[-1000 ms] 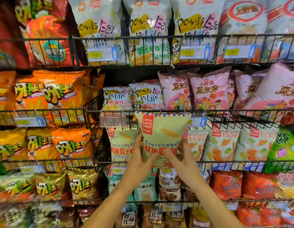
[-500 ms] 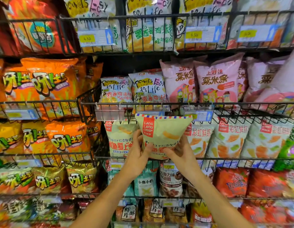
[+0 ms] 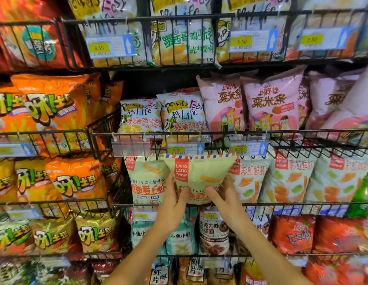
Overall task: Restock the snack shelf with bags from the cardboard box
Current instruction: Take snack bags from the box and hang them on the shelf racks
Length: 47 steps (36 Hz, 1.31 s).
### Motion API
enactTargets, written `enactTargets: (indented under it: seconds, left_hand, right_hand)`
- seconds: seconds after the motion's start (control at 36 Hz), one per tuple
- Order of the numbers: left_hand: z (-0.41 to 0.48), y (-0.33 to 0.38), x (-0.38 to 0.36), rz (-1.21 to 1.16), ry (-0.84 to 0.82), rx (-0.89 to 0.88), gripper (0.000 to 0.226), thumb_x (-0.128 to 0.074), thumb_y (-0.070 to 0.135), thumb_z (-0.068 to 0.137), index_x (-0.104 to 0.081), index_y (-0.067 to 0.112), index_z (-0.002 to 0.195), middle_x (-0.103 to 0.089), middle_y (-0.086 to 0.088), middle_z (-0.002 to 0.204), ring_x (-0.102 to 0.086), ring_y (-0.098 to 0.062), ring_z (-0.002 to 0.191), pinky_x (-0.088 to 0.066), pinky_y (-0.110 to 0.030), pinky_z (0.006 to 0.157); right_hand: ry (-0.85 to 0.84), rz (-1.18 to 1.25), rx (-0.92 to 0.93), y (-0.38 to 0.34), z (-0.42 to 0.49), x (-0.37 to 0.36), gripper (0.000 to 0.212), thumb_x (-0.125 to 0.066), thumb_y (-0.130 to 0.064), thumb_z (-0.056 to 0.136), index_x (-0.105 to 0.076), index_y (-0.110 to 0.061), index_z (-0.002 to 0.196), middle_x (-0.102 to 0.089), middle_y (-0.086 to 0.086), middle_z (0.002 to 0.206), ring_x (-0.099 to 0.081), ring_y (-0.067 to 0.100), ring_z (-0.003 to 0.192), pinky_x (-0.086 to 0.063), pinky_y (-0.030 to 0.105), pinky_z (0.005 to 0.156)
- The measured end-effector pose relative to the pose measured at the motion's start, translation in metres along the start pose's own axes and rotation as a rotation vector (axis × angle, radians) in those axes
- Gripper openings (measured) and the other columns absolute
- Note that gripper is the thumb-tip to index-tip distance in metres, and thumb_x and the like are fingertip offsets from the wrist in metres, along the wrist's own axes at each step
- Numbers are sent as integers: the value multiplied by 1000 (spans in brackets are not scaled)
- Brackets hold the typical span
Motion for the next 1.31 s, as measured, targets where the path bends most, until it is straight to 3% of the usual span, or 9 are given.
enactTargets:
  seconds: [0.14,0.25,0.42,0.53,0.67,0.92,1.0,1.11,1.31]
  left_hand:
    - [2,-11,-7,15,-26,8,57,-38,61,95,-11,58,146,-29,25,154,-30,6,142,-30,-21,114]
    - [4,-21,-13,10,-49,48,56,-34,58,97,-8,56,147,-27,34,151,-31,19,134,-29,3,99]
    - [8,-19,-15,27,-92,101,38,-36,34,106,-19,59,130,-30,42,132,-34,35,115,-28,9,89]
    - [16,-20,-12,45,-119,121,39,-38,34,106,-19,57,132,-29,44,132,-30,35,116,-26,4,93]
    - [20,-31,-12,44,-163,175,40,-40,39,105,-24,44,142,-39,32,138,-40,12,127,-31,-17,106]
    - [32,-40,-12,62,-247,372,49,-36,52,103,-29,39,150,-47,14,146,-43,-15,139,-35,-41,115]
    - [39,-34,-9,96,-256,395,53,-34,48,105,-24,31,154,-44,12,146,-40,-16,140,-33,-33,113]
    - [42,-30,-9,99,-285,450,57,-29,53,105,-21,29,156,-37,5,158,-34,-21,146,-27,-40,118]
    - [49,-30,-6,133,-250,511,63,-28,57,103,-26,22,155,-37,-1,159,-35,-25,146,-29,-45,120]
  right_hand:
    - [-67,-5,-21,12,3,-4,81,-57,-66,85,-22,-36,151,-39,-14,152,-37,1,140,-37,36,116]
    - [-106,-22,-43,18,5,-8,56,-55,-44,97,-18,-61,136,-33,-32,146,-32,-20,132,-33,7,105]
    - [-134,-3,-113,28,10,-9,49,-50,-39,99,-18,-52,134,-30,-41,135,-31,-35,117,-34,-4,91]
    - [-135,-20,-175,31,15,-8,48,-50,-37,102,-18,-44,137,-30,-43,127,-35,-34,111,-33,-2,89]
    - [-138,-90,-268,33,18,-9,62,-48,-48,99,-18,-33,151,-39,-18,141,-37,6,134,-33,24,107]
    - [-183,-244,-443,40,32,-8,73,-40,-65,95,-35,-12,145,-51,1,142,-52,17,125,-43,26,86]
    - [-173,-259,-490,40,38,-8,78,-41,-68,92,-35,-11,145,-55,5,139,-54,22,125,-45,33,95]
    - [-173,-237,-520,49,47,-8,106,-43,-92,65,-44,-19,141,-60,0,135,-57,21,123,-45,42,105]
    - [-194,-253,-532,46,53,-8,100,-41,-93,67,-55,-16,128,-68,2,119,-63,20,112,-48,40,100]
Point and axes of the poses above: each hand's wrist, its own z-axis towards the middle knuckle, its own x-axis out of the back of the hand, y = z × x, the point moved 6 cm from there along z, towards the middle knuckle
